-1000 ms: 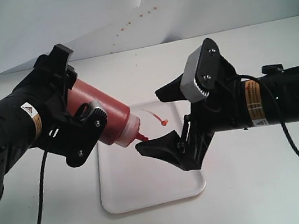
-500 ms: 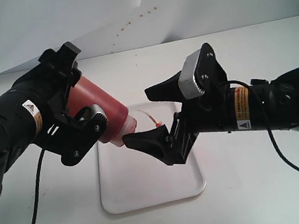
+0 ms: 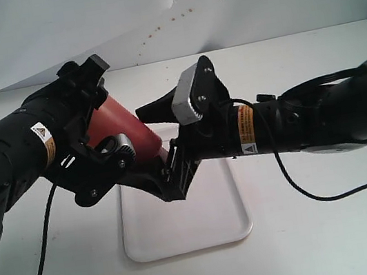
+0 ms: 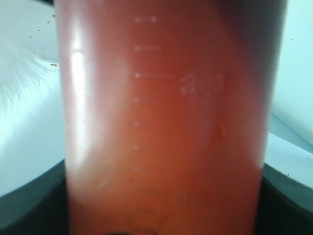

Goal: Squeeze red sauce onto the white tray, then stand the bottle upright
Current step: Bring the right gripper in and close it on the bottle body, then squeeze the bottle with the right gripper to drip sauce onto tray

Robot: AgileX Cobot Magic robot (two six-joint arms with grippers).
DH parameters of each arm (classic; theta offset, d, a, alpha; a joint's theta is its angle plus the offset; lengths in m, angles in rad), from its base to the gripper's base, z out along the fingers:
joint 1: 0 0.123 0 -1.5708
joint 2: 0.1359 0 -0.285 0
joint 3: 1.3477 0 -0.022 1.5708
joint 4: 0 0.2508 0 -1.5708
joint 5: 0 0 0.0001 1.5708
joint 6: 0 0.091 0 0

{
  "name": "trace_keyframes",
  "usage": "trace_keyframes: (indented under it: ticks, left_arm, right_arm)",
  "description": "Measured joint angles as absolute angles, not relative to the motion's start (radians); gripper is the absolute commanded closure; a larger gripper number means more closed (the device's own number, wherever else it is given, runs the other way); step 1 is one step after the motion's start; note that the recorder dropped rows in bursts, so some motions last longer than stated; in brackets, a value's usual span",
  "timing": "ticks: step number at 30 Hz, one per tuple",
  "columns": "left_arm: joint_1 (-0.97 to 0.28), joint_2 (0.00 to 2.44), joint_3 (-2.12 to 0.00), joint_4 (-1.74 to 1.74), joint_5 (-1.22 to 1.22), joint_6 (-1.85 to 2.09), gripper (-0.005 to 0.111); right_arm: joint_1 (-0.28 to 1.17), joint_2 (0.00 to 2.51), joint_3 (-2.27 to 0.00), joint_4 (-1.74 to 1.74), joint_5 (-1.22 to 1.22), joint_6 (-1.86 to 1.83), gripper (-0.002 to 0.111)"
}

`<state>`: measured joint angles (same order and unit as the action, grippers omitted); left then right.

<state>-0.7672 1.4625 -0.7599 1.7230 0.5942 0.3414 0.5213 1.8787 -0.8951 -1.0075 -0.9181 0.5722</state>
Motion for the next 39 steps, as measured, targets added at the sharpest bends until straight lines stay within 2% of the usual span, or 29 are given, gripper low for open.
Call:
trace_keyframes:
  ticks: [10,16,20,27,39]
  left_arm:
    - [-0.767,1.463,-0.760,1.727,0.592,0.381,0.107]
    - [-0.767,1.463,-0.760,1.727,0.592,0.384,0.107]
    - [-0.767,1.463,-0.760,1.727,0.592,0.384,0.107]
    - [-0.769,1.463,-0.760,1.727,0.585,0.387,0.107]
    - [-0.769,1.464,-0.760,1.727,0.581,0.388,0.107]
  right_arm:
    - [0.528,1.893,-0.948,-0.971,-0.809,0.572,0.004]
    - [0.565,1.893,-0.949,-0.960,-0.795,0.577,0.015]
    - [0.591,1.893,-0.949,-0.957,-0.792,0.577,0.040]
    - [0.590,1.893,-0.949,-0.944,-0.773,0.577,0.108]
    - [0.592,1.893,-0.949,-0.944,-0.758,0.577,0.108]
